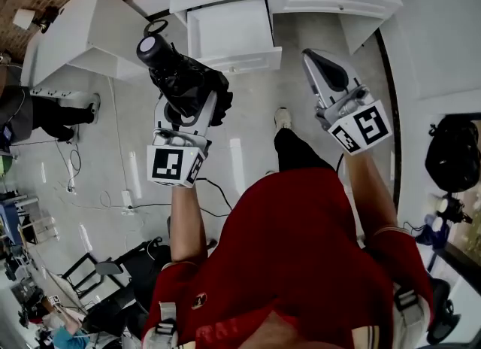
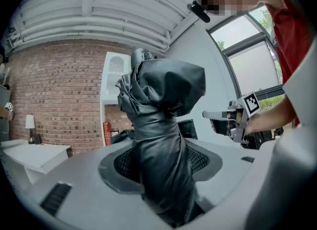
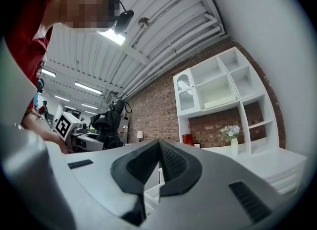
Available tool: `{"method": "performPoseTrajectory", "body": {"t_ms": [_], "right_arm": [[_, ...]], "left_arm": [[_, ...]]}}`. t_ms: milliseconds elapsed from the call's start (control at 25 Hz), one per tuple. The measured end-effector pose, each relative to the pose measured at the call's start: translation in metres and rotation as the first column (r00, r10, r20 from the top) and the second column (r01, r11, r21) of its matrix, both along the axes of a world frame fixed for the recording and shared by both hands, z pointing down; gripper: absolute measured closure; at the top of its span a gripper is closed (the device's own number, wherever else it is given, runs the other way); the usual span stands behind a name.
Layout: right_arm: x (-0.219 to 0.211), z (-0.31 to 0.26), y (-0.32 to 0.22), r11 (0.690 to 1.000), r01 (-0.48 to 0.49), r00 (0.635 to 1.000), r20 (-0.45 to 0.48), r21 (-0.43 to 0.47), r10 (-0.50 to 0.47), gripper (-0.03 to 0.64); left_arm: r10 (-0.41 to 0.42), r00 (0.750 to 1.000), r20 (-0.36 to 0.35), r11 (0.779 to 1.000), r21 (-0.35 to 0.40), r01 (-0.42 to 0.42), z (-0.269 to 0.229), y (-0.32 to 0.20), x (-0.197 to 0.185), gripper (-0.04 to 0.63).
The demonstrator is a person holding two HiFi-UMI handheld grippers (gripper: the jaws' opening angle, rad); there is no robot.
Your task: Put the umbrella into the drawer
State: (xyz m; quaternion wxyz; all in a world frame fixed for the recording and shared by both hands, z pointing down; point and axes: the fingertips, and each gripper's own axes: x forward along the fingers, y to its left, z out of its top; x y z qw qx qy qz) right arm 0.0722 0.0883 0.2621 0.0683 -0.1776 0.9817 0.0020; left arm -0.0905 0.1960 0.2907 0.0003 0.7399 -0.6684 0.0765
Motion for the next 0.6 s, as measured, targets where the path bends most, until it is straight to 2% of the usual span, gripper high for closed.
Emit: {"method": "performPoseTrajectory", "body": {"t_ms": [320,600], "right_arm": [[-0.046,0.016,-0.118,0.999,0.014,1.0,-0.005,-0.038,-0.014,0.618],[-0.076,0.037,-0.197,0.997,0.047,0.998,-0.033,-0.064,-0.049,0.618]], "left_arm": [[-0.001,1.0,0.026,0.996,-0.091,0.004,0.022,-0.115,-0.055,0.356],[0.008,0.999,0.033,0.986,-0.165,-0.002,0.055,-0.199,-0.085,0.355]]}}
